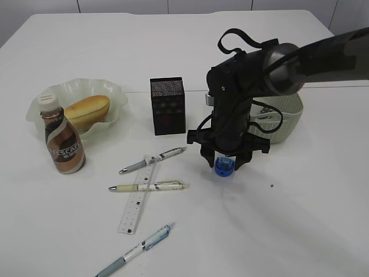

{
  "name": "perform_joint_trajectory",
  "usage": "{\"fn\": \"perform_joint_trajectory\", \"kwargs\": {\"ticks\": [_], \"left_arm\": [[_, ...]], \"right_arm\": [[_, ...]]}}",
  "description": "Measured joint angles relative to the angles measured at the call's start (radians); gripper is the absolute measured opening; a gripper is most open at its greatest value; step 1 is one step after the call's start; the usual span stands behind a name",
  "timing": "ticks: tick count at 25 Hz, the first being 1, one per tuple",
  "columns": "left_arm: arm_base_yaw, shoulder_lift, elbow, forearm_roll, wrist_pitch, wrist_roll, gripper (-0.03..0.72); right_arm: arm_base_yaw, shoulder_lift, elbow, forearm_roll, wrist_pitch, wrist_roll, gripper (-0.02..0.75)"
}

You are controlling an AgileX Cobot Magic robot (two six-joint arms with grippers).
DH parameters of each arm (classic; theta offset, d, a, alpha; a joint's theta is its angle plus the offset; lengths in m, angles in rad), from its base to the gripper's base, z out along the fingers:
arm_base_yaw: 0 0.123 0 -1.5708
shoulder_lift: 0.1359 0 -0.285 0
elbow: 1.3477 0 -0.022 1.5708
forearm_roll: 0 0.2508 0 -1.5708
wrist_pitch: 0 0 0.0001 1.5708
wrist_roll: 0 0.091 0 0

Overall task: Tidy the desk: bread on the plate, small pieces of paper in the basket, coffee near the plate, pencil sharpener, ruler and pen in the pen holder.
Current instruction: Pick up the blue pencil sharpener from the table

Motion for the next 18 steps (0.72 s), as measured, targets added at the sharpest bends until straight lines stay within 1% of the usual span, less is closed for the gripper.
{"fn": "perform_joint_trajectory", "kwargs": {"ticks": [9,18], "left_arm": [[0.000,0.000,0.000,0.000,0.000,0.000,0.487],[0.000,0.000,0.000,0.000,0.000,0.000,0.487]], "right_arm": [[-0.001,0.000,0.000,-0.019,0.010,0.000,0.405],[-0.001,0.008,0.000,-0.015,0.010,0.000,0.405]]}}
